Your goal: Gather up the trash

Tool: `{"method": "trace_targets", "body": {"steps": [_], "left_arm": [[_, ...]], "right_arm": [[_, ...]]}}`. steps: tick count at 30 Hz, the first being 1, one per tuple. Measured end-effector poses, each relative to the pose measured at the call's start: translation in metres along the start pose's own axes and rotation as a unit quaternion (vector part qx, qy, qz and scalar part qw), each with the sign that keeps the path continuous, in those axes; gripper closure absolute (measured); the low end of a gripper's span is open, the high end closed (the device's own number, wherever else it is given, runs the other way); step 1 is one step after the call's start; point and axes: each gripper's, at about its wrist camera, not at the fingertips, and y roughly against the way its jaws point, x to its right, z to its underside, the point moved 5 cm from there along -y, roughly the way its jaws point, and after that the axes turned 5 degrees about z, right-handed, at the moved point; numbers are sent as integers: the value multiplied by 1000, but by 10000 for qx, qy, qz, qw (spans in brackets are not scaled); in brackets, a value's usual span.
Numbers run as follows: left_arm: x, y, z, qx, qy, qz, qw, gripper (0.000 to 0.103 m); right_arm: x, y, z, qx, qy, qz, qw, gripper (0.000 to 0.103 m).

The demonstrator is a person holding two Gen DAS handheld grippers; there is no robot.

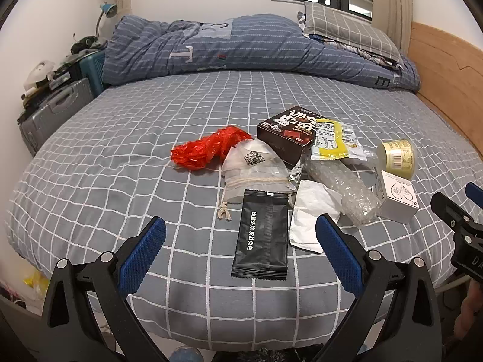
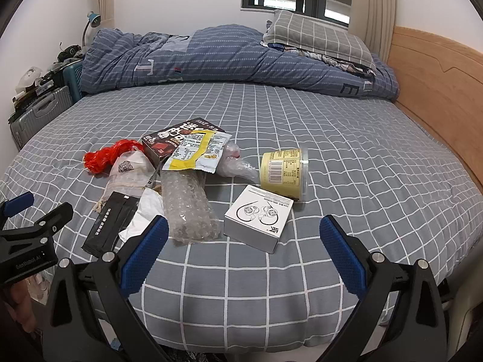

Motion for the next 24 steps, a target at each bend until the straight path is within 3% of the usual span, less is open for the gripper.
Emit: {"method": "trace_targets", "body": {"steps": [24], "left_arm": [[-3, -1, -1, -6, 89, -43, 10000, 6]], "right_arm": [[-1, -2, 1, 17, -108, -42, 9999, 7]]}}
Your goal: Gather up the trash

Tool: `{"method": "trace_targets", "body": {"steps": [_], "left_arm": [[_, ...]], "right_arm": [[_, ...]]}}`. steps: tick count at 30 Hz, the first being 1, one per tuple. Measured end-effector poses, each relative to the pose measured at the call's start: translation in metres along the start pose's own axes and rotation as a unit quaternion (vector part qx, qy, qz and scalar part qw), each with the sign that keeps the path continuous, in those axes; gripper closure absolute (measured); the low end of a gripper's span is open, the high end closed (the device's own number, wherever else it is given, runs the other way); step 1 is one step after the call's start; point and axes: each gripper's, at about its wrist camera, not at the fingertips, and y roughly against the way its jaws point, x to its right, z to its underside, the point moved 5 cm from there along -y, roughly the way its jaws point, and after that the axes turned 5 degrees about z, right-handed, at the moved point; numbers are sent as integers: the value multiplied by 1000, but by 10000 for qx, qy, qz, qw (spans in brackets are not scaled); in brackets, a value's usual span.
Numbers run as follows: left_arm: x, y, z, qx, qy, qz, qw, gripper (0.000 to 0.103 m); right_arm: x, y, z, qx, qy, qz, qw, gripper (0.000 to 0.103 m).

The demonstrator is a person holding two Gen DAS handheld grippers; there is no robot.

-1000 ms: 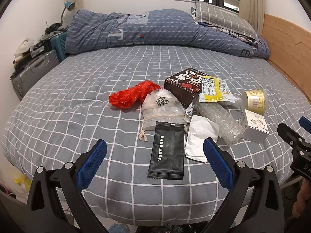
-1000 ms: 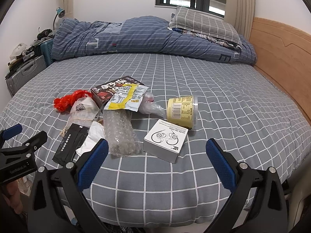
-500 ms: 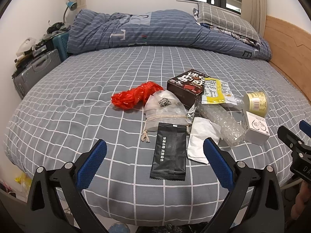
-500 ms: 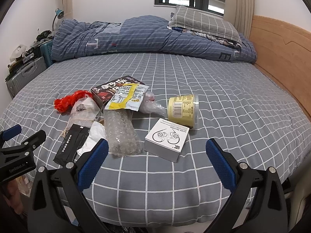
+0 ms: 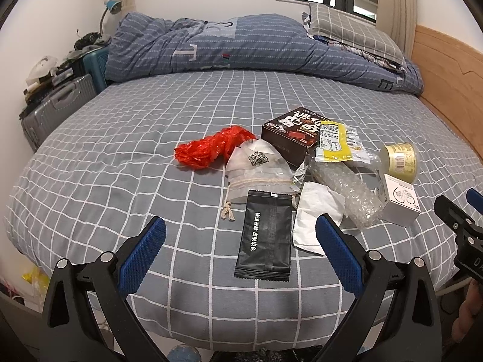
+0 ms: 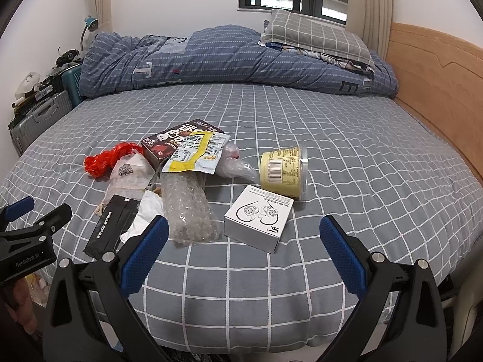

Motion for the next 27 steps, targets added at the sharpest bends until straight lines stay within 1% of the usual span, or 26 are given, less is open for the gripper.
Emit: {"method": "trace_targets", "body": {"steps": [27], "left_arm": [[-1, 3, -2, 9, 23, 39, 10000, 6]], "right_arm": [[-6, 3, -2, 34, 55, -35, 10000, 7]]}}
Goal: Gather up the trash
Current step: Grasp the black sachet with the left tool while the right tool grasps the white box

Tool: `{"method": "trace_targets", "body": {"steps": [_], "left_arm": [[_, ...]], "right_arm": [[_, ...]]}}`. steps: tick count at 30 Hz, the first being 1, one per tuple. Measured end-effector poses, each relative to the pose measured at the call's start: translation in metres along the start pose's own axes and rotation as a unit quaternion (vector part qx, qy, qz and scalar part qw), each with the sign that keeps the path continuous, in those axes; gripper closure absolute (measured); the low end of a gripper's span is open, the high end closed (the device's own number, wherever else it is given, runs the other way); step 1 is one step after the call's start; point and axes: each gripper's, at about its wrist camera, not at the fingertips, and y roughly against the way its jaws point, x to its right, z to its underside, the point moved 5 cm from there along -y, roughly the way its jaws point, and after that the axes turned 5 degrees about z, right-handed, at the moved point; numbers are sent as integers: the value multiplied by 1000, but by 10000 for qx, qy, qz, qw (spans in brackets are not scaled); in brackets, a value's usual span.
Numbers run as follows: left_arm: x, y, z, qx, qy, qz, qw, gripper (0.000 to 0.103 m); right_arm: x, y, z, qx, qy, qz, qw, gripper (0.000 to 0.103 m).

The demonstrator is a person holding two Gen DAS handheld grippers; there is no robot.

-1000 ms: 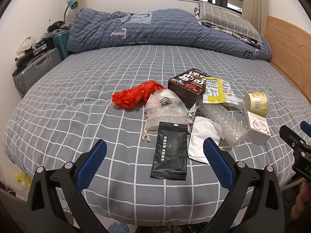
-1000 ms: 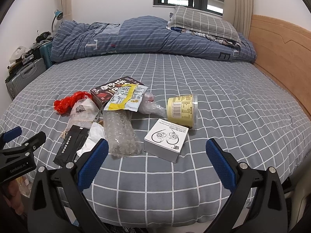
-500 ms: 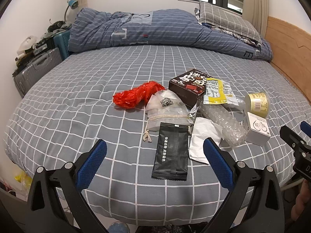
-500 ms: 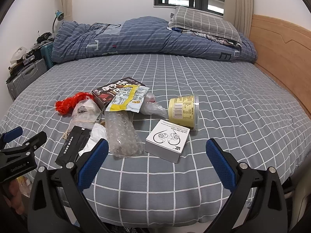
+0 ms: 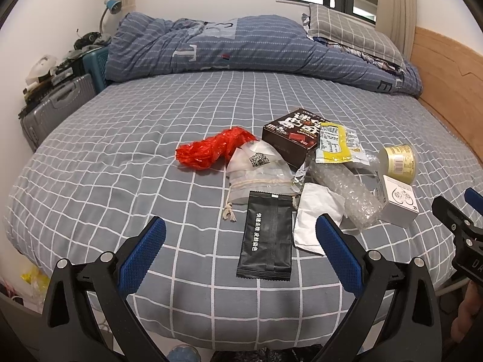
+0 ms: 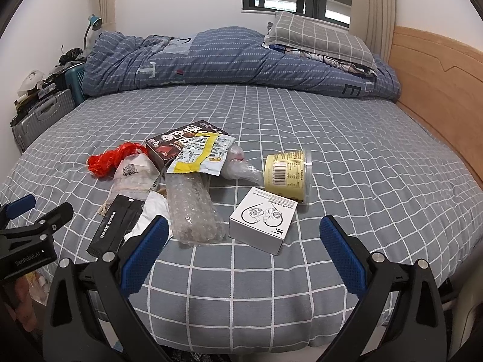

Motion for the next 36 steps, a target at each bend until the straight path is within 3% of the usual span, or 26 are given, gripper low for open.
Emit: {"method": "trace_targets", "body": {"steps": [7, 12, 25, 36], "left_arm": [[2, -11, 1, -108, -67, -44, 9999, 6], [3, -38, 3, -403, -47, 125, 9991, 6], [-3, -102, 14, -1042, -103, 39, 9945, 6], [2, -129, 12, -1250, -203, 60, 9919, 6]], "right_arm": [[0, -5, -2, -18, 58, 18, 10000, 7], [8, -28, -7, -168, 99, 145, 9997, 7], [14, -94, -8, -607, 48, 319, 9976, 7], [15, -122, 3, -907, -162, 340, 9952, 8]]}}
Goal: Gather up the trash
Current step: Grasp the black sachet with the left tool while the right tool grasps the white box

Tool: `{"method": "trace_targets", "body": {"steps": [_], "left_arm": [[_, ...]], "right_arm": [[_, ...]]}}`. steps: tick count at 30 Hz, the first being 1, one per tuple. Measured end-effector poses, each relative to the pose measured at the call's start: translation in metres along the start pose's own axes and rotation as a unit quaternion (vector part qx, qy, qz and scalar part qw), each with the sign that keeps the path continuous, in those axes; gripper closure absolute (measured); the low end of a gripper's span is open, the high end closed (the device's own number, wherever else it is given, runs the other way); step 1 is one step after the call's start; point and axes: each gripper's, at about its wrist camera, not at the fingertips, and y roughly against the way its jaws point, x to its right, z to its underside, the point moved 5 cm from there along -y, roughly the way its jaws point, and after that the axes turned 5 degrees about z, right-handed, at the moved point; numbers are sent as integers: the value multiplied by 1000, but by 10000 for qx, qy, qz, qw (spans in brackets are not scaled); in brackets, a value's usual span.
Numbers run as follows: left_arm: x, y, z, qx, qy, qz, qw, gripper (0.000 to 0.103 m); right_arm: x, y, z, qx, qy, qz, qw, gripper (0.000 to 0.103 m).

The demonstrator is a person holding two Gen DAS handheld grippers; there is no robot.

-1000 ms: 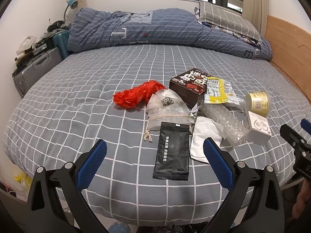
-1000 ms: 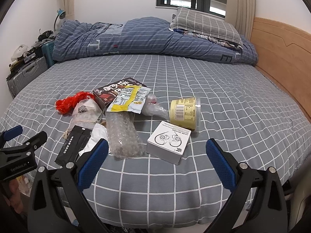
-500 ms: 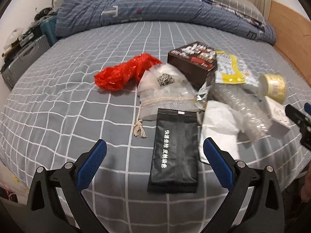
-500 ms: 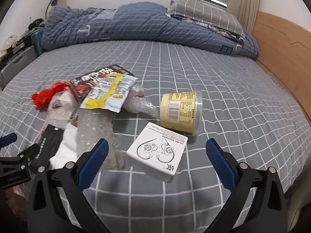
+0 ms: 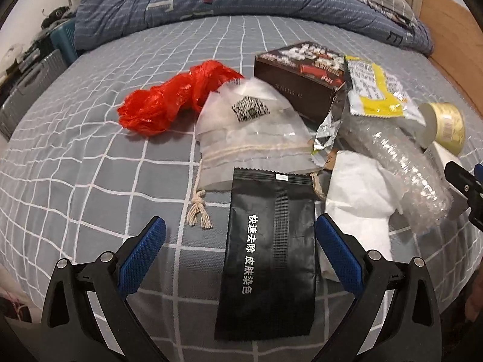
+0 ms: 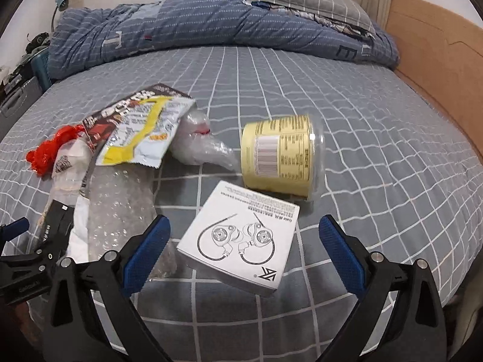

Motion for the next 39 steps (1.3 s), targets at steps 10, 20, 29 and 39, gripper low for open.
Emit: {"method": "trace_targets", "body": {"steps": [10, 20, 29, 39], "left_arm": [[-4, -7, 3, -97, 83, -18, 9999, 7], [4, -4, 6, -226, 32, 366, 9991, 42], [8, 4, 8, -242, -25, 537, 9983, 83], [9, 27, 3, -21, -22, 706, 9975, 96]], "right_arm": [[-6, -11, 5, -160, -16, 47, 9999, 15], [-7, -16, 10, -252, 6, 83, 9996, 23], [-8, -16, 8, -264, 35, 112, 9996, 25], [-4, -4, 7, -211, -40, 24, 9998, 25]]}}
